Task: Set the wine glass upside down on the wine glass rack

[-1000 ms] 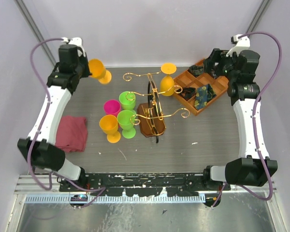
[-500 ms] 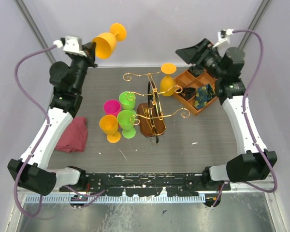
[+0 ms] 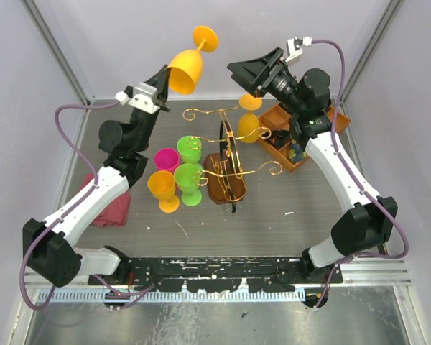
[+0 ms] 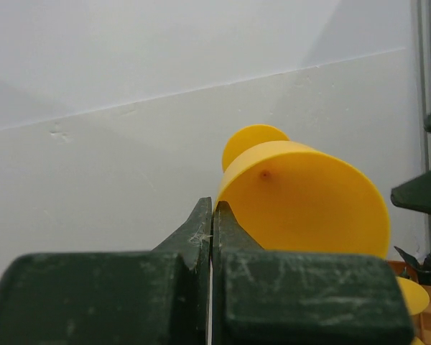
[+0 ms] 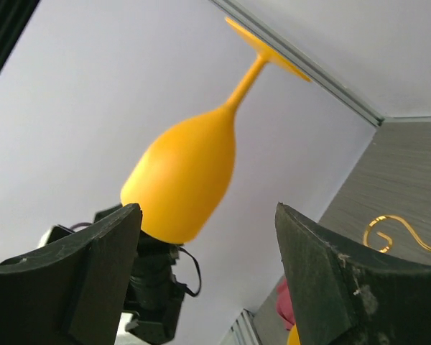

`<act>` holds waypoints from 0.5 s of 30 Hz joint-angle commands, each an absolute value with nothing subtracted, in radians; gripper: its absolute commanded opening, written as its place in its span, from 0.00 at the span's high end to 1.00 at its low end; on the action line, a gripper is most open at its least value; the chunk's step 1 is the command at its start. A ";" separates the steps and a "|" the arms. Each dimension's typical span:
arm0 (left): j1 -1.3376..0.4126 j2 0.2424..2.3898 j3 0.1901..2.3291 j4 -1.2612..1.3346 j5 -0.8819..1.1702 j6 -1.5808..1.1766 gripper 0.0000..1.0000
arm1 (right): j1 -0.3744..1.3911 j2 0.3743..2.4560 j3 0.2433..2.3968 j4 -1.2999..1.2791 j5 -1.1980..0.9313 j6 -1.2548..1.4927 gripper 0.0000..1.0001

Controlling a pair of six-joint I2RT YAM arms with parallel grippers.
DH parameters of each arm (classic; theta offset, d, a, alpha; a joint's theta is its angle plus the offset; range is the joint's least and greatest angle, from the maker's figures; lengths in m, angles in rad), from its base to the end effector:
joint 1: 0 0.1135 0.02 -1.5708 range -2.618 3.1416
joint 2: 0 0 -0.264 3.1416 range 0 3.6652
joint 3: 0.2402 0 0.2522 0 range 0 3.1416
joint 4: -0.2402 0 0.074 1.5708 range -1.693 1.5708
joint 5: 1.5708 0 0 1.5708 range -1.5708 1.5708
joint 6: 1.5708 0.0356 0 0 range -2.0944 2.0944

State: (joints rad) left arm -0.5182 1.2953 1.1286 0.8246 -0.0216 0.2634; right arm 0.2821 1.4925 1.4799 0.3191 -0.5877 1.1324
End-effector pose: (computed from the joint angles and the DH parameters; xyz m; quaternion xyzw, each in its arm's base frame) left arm 0.2492 -0.1412 0.4531 0.1589 0.4112 -0.1093 0.8909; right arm 0.3248 0.1147 0.4649 0.0204 0.6116 0.6318 0.4758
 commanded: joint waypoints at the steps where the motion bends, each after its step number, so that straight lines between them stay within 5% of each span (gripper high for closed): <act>1: -0.546 1.297 1.092 0.964 -0.008 0.334 1.00 | 0.304 1.525 1.556 0.488 -0.568 1.245 0.20; 15: -0.619 1.241 1.021 1.015 0.007 0.384 1.00 | 0.346 1.652 1.639 0.569 -0.558 1.312 0.27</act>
